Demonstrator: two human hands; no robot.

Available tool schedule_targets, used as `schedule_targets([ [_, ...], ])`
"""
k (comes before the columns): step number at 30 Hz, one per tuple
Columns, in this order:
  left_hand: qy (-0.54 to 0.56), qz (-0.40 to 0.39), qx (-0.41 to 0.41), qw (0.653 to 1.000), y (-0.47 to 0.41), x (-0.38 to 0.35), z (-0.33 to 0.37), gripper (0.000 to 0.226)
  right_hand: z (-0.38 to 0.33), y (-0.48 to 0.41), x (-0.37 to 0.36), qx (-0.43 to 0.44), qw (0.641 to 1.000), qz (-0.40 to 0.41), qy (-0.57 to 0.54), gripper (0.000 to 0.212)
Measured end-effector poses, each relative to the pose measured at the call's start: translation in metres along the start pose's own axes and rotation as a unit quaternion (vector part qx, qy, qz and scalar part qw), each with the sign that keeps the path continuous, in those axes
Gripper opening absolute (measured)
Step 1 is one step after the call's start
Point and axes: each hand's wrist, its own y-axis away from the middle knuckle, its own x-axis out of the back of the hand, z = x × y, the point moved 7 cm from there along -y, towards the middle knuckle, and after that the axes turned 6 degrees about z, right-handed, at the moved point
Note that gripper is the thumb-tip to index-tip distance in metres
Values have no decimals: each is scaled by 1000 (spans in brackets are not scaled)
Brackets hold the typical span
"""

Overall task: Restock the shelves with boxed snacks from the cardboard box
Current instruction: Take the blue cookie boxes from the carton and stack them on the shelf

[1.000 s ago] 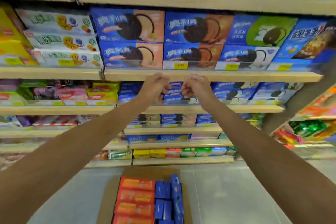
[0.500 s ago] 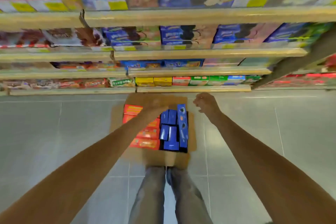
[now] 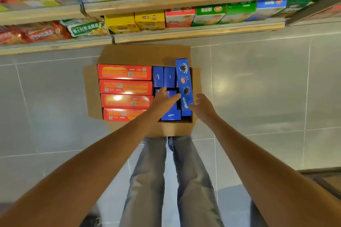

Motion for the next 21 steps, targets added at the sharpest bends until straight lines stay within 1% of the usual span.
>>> schedule_targets([
  [3,29,-3,15,999,-34,-26,-5,78,19,-31,-19,3,1000,16,14,49],
  [5,44,10,15,999,-58,-39,-4,70,28,-54,-33,13,999,17,25,63],
  [6,51,23,11,998,-66,-43,-1,63,30,-59,-36,12,1000,15,19,73],
  [7,57,39,8,998,-77,-46,0,59,36,-70,-42,15,1000,17,-3,79],
  [10,70,70,4,995,-106,-60,3,54,50,-92,-57,22,999,18,-38,66],
  [13,82,88,8,993,-123,-69,1,42,56,-101,-64,32,999,20,-27,66],
  [15,82,92,12,992,-129,-71,-1,40,56,-102,-67,36,999,20,-28,54],
  [17,60,100,8,993,-134,-70,-3,38,53,-101,-65,42,998,39,-7,43],
  [19,47,110,0,993,-134,-66,-2,37,49,-97,-63,51,997,57,23,40],
  [21,49,110,-2,993,-129,-61,-1,37,46,-90,-62,61,995,72,44,43],
])
